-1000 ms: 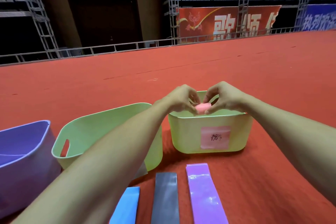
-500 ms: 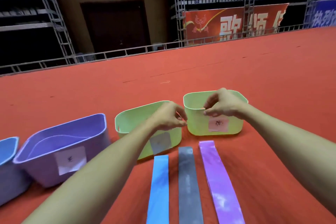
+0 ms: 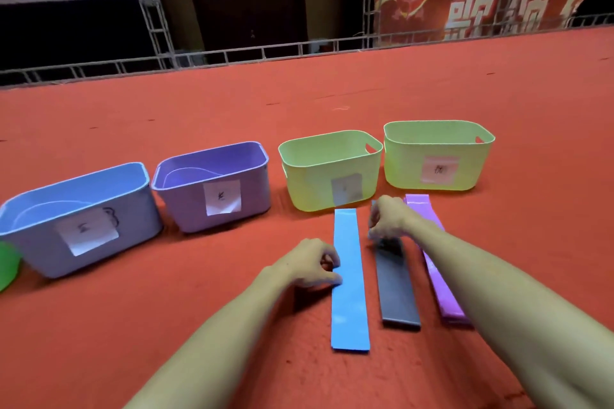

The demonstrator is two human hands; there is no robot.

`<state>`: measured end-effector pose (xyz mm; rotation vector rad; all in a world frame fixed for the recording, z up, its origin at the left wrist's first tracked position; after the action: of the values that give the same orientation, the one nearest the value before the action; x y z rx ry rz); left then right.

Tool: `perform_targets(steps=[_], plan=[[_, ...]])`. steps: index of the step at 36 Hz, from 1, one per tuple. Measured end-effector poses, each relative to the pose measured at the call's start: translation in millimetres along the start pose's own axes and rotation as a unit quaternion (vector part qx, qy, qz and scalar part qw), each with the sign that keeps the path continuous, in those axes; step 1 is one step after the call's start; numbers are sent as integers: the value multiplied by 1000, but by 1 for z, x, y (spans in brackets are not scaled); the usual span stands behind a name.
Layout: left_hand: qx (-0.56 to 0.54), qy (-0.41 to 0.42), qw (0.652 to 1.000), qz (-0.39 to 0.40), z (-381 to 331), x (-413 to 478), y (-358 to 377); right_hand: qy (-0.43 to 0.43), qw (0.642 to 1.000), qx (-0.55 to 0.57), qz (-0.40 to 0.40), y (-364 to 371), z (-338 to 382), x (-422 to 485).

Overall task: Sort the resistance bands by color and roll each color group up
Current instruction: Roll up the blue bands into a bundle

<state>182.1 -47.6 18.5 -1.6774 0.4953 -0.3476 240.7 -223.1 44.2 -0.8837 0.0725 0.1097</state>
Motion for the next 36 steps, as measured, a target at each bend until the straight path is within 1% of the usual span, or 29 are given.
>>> perform_targets(steps=[8, 12, 19, 26, 32, 36], plan=[[-32, 15, 999, 9, 2, 7, 2, -6, 999, 9, -38, 16, 15, 41], [-56, 28, 998, 12, 5, 8, 3, 10, 998, 13, -55, 19, 14, 55], [-67, 40, 997, 27, 8, 11, 4, 38, 999, 0, -38, 25, 10, 71], [-65, 48, 996, 30, 7, 11, 3, 38, 999, -10, -22, 29, 11, 78], [-74, 47, 996, 19, 6, 9, 4, 27, 999, -11, -44, 27, 12, 81], [-93, 31, 995, 4, 9, 3, 8, 20, 998, 5, -64, 22, 17, 75]])
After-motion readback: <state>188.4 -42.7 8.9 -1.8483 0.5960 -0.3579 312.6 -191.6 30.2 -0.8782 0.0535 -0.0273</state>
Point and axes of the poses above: each hand's wrist, its own x-axis towards the middle knuckle, its own y-axis out of the palm, z = x × y, the point moved 6 cm from there along x, towards the middle knuckle, and after that the axes turned 14 degrees about x, right-handed, at the moved point
